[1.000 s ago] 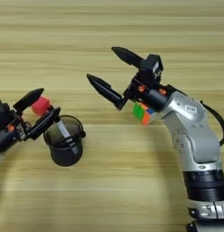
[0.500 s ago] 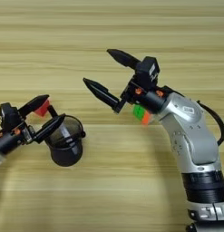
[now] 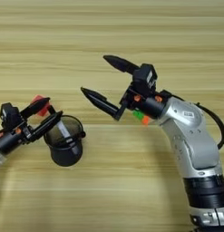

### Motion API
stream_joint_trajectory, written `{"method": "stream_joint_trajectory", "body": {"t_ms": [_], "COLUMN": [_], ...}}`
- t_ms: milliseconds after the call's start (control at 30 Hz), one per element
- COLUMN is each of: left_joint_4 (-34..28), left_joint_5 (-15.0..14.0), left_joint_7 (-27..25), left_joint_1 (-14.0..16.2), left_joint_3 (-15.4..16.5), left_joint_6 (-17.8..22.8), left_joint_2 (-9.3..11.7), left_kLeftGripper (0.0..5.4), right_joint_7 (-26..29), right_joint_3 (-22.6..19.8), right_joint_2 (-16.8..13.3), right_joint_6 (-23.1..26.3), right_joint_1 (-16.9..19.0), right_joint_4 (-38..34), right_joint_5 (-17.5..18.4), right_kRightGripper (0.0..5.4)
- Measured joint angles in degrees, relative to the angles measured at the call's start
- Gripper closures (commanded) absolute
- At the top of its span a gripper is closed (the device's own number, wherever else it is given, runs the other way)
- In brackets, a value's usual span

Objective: Move the objects on the table

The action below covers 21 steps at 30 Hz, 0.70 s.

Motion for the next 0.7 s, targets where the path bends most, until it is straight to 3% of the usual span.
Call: {"method": "stream_joint_trajectory", "body": {"t_ms": [400, 700], "left_joint_4": [0.3, 1.4], "left_joint_5": [0.2, 2.4], "left_joint_7": [0.1, 0.2], "left_joint_1": [-0.3, -0.6], "left_joint_3": [-0.1, -0.7], "left_joint_6": [-0.5, -2.5], "left_joint_2": [0.0, 0.1], "left_kLeftGripper": [3.31, 4.11], "right_joint_7": [1.4, 9.7], "right_joint_3": [1.0, 2.2], "right_joint_2": [-0.8, -1.2], "right_joint_6": [-3.3, -4.6], "right_joint_1": [0.1, 2.3], "right_joint_4": [2.9, 8.4], "right_joint_5": [-3.2, -1.7], "right_kRightGripper": [0.00, 0.00]}}
